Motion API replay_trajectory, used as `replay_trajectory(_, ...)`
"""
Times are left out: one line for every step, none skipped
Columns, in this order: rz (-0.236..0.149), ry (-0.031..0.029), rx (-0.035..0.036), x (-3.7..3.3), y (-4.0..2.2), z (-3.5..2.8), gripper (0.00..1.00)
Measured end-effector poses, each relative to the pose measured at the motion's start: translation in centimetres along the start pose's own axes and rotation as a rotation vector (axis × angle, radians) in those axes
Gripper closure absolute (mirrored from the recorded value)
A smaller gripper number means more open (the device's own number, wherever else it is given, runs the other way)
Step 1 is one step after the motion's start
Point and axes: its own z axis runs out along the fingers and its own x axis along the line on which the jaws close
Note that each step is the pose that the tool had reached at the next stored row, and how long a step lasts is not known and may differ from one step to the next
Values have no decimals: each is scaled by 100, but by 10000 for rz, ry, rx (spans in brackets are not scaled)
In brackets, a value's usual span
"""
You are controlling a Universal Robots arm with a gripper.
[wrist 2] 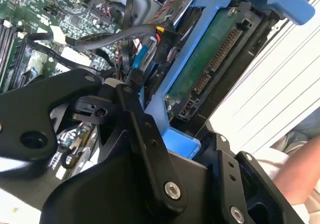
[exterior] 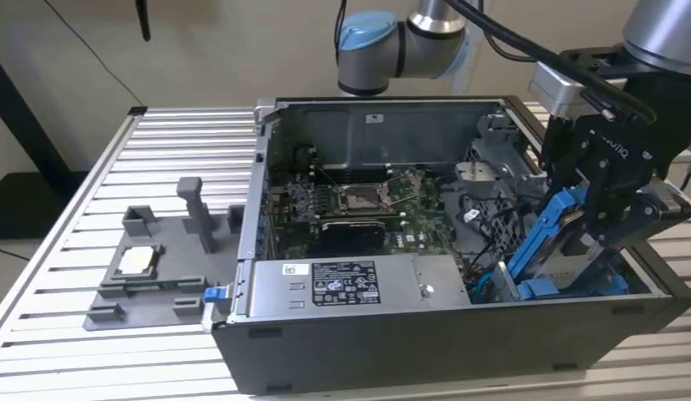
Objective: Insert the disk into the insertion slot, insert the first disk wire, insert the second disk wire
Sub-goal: 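Insert the disk into the insertion slot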
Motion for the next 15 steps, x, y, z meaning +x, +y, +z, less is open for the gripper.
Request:
replay_trajectory(26,-22,5,-4,4,0,41)
replay_trajectory(49,-39,9,-7,8,1,48)
replay_trajectory(73,-58,17,-11,12,1,54)
replay_trajectory(99,-79,25,-15,18,2,60)
replay_trajectory(124,-86,40,-18,27,1,60)
replay_trajectory(150,-96,54,-21,40,2,65)
replay_trajectory(180,-101,60,-23,57,3,67)
replay_trajectory(198,-105,62,-23,69,5,67)
replay_trajectory(205,-107,62,-23,73,6,67)
replay_trajectory(208,-106,62,-24,74,6,67)
replay_trajectory(209,-111,59,-25,75,3,67)
replay_trajectory(210,-104,61,-25,75,-10,65)
replay_trajectory(211,-105,62,-25,75,-16,65)
replay_trajectory(211,-107,62,-25,75,-28,59)
replay_trajectory(212,-104,63,-25,75,-50,59)
